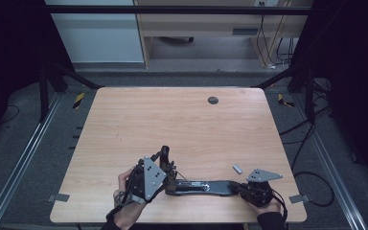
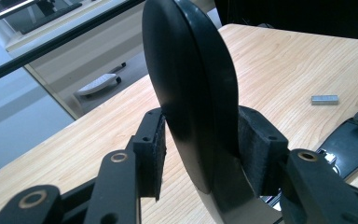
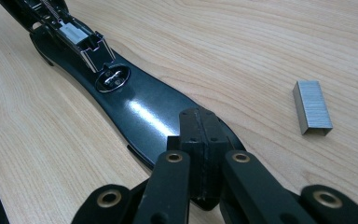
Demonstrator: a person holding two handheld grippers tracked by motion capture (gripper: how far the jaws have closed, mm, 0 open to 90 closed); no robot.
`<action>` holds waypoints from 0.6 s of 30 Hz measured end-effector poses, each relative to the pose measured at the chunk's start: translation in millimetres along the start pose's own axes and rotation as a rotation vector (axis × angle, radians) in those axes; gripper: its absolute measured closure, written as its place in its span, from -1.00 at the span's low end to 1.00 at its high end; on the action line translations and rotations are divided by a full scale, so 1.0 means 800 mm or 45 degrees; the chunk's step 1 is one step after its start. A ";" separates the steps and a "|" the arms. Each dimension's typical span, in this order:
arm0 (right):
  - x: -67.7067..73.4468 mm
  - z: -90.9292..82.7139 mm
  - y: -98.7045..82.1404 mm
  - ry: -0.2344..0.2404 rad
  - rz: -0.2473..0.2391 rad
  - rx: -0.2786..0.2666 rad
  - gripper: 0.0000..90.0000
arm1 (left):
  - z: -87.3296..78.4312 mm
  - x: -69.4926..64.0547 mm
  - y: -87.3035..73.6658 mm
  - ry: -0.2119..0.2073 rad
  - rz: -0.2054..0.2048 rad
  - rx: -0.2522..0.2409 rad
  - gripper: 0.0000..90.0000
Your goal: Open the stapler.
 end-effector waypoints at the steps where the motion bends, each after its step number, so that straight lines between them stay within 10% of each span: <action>1: 0.000 0.000 0.000 0.000 0.000 0.000 1.00 | -0.001 0.001 -0.001 0.002 -0.002 -0.001 0.19; 18: 0.000 0.000 0.000 0.000 0.000 0.002 1.00 | -0.021 0.028 -0.026 0.006 -0.121 -0.008 0.14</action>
Point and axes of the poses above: each handheld gripper's, and its own axes: z roughly forward along the jaws, y roughly out of its top, x roughly to its left, the point moved 10 cm from there along z, roughly forward along the jaws, and after that the axes turned 13 degrees about -y, right-handed, at the moved point
